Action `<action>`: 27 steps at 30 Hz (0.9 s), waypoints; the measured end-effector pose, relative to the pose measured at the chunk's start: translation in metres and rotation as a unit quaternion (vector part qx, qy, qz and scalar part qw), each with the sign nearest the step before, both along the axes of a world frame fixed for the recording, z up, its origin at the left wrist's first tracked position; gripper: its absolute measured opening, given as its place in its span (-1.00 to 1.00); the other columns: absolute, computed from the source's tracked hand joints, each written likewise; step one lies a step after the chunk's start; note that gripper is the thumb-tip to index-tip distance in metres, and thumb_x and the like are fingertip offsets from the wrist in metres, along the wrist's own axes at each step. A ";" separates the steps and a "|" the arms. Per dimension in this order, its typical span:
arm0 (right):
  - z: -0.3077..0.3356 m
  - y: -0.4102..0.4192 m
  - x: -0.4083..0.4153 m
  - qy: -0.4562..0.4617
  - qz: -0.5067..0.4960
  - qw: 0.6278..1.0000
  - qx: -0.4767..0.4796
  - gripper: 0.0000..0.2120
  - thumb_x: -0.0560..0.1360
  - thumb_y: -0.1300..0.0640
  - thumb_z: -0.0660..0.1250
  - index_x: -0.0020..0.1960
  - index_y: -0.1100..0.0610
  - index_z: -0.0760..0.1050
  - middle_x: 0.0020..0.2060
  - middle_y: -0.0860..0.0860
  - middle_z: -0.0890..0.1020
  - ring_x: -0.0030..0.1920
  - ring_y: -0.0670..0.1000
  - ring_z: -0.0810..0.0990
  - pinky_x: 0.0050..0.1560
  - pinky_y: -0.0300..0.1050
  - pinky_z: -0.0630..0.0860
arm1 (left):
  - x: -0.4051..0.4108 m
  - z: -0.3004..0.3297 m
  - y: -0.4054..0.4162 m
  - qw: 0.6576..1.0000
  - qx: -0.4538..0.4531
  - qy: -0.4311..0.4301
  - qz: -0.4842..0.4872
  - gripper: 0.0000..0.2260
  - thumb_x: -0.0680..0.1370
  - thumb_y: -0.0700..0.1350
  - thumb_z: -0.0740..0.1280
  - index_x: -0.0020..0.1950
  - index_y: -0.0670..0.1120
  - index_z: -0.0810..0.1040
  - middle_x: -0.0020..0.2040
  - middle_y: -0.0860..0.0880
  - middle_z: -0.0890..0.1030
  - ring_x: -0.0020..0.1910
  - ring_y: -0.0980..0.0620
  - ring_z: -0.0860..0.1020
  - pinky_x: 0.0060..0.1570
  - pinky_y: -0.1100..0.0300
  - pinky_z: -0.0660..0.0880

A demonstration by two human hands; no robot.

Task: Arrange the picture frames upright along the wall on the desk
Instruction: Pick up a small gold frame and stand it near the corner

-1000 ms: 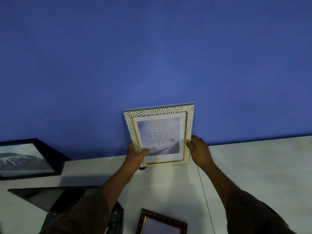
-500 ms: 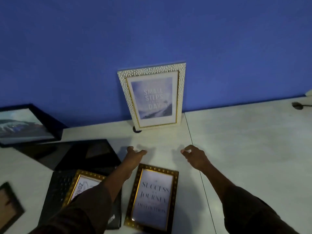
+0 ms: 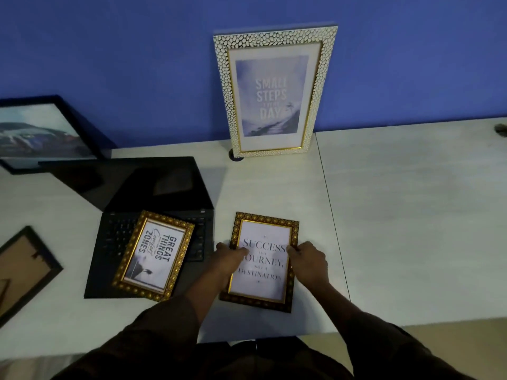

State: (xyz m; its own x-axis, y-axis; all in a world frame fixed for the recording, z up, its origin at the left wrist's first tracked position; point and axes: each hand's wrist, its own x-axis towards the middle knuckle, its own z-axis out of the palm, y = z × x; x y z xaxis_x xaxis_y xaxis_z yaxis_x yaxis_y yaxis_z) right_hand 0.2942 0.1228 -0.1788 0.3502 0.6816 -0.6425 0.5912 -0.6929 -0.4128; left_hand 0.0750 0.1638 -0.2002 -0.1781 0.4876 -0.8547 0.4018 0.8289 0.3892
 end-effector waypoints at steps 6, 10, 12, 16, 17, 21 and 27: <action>0.002 0.012 0.007 0.023 -0.050 0.998 -0.003 -0.64 0.61 -0.09 0.17 -0.09 0.18 0.55 -0.16 0.12 0.69 -0.13 0.14 0.66 -0.11 -0.01 0.56 | 0.003 0.066 -0.005 0.996 0.061 -0.045 -0.055 -0.84 0.60 -0.27 0.24 -0.08 -0.11 0.58 -0.16 -0.04 0.63 -0.25 0.09 0.57 -0.34 0.22 0.46; 0.016 0.019 -0.010 -0.010 -0.026 0.999 0.032 -0.66 0.63 -0.03 0.16 -0.09 0.18 0.57 -0.15 0.14 0.70 -0.17 0.13 0.65 -0.16 -0.05 0.56 | -0.021 0.078 -0.016 0.992 0.108 -0.055 -0.040 -0.75 0.59 -0.29 0.25 -0.22 -0.03 0.52 -0.15 -0.08 0.65 -0.22 0.05 0.59 -0.22 0.15 0.53; 0.027 0.020 -0.029 -0.014 -0.015 0.998 0.062 -0.69 0.62 -0.05 0.18 -0.02 0.14 0.58 -0.15 0.09 0.69 -0.15 0.12 0.67 -0.09 -0.01 0.61 | -0.042 0.079 -0.024 0.990 0.131 -0.053 -0.022 -0.83 0.60 -0.25 0.27 -0.16 -0.07 0.54 -0.17 -0.08 0.62 -0.26 0.06 0.55 -0.30 0.20 0.47; 0.051 0.016 -0.078 -0.006 0.018 0.995 0.102 -0.72 0.63 -0.08 0.20 0.00 0.10 0.57 -0.14 0.06 0.66 -0.14 0.09 0.63 -0.23 -0.12 0.46 | -0.101 0.081 -0.045 0.984 0.172 -0.032 0.007 -0.97 0.52 -0.17 0.36 -0.12 -0.08 0.55 -0.15 -0.11 0.65 -0.20 -0.08 0.56 -0.19 0.03 0.54; 0.057 0.011 -0.098 -0.005 0.035 0.993 0.112 -0.72 0.63 -0.08 0.21 -0.06 0.09 0.55 -0.18 0.06 0.65 -0.16 0.09 0.62 -0.26 -0.13 0.41 | -0.124 0.082 -0.055 0.983 0.181 -0.036 0.023 -0.94 0.51 -0.18 0.37 -0.17 -0.07 0.55 -0.18 -0.10 0.64 -0.19 -0.11 0.57 -0.17 0.02 0.54; 0.084 -0.007 -0.168 0.012 0.076 0.985 0.157 -0.66 0.63 -0.09 0.21 -0.24 0.07 0.49 -0.26 0.02 0.63 -0.23 0.05 0.59 -0.29 -0.14 0.38 | -0.197 0.100 -0.091 0.970 0.220 -0.062 0.079 -0.95 0.49 -0.26 0.39 -0.07 -0.20 0.61 -0.06 -0.18 0.66 -0.12 -0.13 0.61 -0.08 -0.03 0.60; 0.119 -0.022 -0.294 0.080 0.153 0.959 0.225 -0.73 0.62 -0.08 0.28 -0.11 0.08 0.59 -0.16 0.07 0.66 -0.16 0.10 0.61 -0.02 0.01 0.54 | -0.320 0.140 -0.150 0.949 0.282 -0.059 0.131 -0.99 0.50 -0.23 0.41 -0.11 -0.14 0.61 -0.09 -0.22 0.70 -0.20 -0.07 0.64 -0.20 0.12 0.56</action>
